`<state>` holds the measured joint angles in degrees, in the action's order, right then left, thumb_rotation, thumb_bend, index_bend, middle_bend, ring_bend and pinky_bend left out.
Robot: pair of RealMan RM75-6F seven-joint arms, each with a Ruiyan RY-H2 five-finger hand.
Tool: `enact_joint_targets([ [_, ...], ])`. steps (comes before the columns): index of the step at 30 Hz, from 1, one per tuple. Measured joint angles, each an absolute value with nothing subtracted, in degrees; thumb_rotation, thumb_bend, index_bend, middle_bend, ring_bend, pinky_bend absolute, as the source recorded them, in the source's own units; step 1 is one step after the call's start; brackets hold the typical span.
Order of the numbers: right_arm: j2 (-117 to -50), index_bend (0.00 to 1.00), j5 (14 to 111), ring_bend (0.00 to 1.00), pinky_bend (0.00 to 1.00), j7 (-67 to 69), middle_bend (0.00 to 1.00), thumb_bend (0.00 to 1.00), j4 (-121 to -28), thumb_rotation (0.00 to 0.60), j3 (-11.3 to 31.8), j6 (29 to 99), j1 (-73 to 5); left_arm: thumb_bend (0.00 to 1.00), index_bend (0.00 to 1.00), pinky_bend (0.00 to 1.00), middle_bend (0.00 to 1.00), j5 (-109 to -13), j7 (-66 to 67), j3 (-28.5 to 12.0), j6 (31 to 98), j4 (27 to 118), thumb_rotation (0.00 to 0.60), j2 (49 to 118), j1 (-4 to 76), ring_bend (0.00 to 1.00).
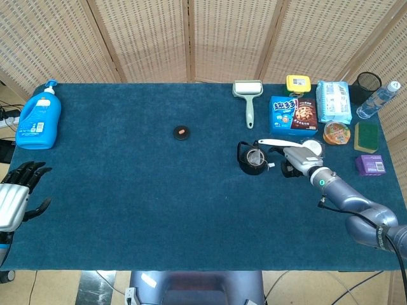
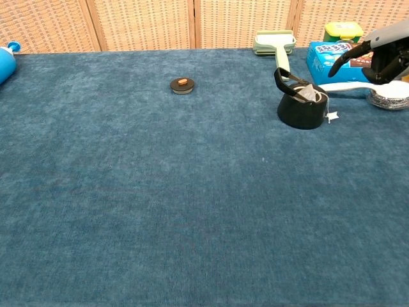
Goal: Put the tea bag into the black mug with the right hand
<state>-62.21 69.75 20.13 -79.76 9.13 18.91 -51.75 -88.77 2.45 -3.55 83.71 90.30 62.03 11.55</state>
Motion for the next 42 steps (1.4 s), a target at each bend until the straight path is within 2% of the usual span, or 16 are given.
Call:
enact_joint_targets([
  [4,-61.9,0.13,68.3,1.0,1.0,20.3,1.0,0.86,-79.4,0.6,9.3,15.1,-54.1,0.31,0.21,0.22,0.18,-88.5,2.8,-3.6,83.4,90.7,0.6,61.9,11.6,0.13],
  [15,-64.6,0.13,66.8,1.0,1.0,19.5,1.0,0.86,-76.4,0.6,9.4,11.8,-56.6,0.31,0.21,0.22,0.18,-87.9,3.5,-3.5,82.9,91.3,0.6,61.6,11.5,0.13],
  [25,-67.3,0.13,65.7,1.0,1.0,18.2,1.0,0.86,-74.4,0.6,8.7,10.1,-58.4,0.31,0.21,0.22,0.18,-87.6,3.4,-3.3,82.9,91.2,0.6,61.5,11.2,0.13],
  [42,-67.3,0.13,63.4,1.0,1.0,16.5,1.0,0.86,-73.4,0.6,6.3,10.0,-58.5,0.31,0.21,0.22,0.18,-87.8,2.9,-3.3,82.6,90.5,0.6,62.0,11.4,0.13],
])
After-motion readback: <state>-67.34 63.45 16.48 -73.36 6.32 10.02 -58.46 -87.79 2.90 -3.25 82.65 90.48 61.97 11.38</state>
